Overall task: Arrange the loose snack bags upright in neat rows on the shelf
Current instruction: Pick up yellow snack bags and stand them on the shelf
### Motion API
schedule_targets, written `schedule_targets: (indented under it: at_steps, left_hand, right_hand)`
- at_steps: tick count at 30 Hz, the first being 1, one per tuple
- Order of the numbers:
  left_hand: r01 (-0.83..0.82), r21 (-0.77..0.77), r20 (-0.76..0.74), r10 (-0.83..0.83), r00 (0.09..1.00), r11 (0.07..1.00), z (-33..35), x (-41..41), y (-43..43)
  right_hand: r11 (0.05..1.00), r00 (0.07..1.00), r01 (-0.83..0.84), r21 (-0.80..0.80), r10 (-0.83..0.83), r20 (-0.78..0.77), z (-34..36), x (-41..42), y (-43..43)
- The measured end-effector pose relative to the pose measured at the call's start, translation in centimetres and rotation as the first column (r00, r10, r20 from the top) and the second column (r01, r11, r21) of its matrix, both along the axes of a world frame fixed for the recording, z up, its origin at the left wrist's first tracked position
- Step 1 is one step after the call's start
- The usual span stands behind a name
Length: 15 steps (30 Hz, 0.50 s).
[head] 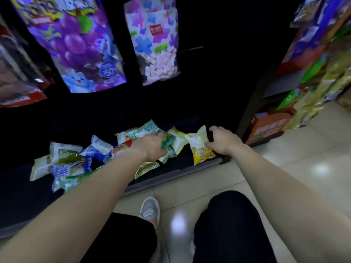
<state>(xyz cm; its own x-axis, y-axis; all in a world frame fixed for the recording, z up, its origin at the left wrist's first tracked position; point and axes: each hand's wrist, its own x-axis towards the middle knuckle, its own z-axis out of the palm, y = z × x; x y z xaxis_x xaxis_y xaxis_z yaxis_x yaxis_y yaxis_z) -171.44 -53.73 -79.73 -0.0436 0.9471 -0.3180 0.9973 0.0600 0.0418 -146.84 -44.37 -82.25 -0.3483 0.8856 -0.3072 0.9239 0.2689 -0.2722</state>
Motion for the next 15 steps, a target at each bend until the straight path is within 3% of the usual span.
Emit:
schedule_targets:
  at_steps: [6,11,13,15]
  left_hand:
    - [0.129,-0.052,-0.048,-0.132,0.99,0.99,-7.8,0.1,10.6]
    - [0.121,-0.054,0.076,-0.117,0.99,0.991,-14.1,0.1,17.0]
    - [0.102,-0.073,0.141,-0.091,0.986,0.992,-20.1,-0.2,21.3]
    - [0.122,-0.041,0.133,-0.115,0.984,0.992,-21.0,0.3,21.6]
  right_hand:
    - [0.986,0.998,0.062,-0.154,-0.063,-0.001,-10.5,0.3,6.1]
    - [0.967,0.989,0.127,-0.222,-0.14,-0.044,-17.6,-1.1,9.6]
    - [0.951,0.981,0.166,-0.259,-0.187,-0.059,-23.7,-2.2,12.7]
    - [0.951,0.971,0.19,-0.242,-0.219,-0.099,-24.4,-2.5,12.9]
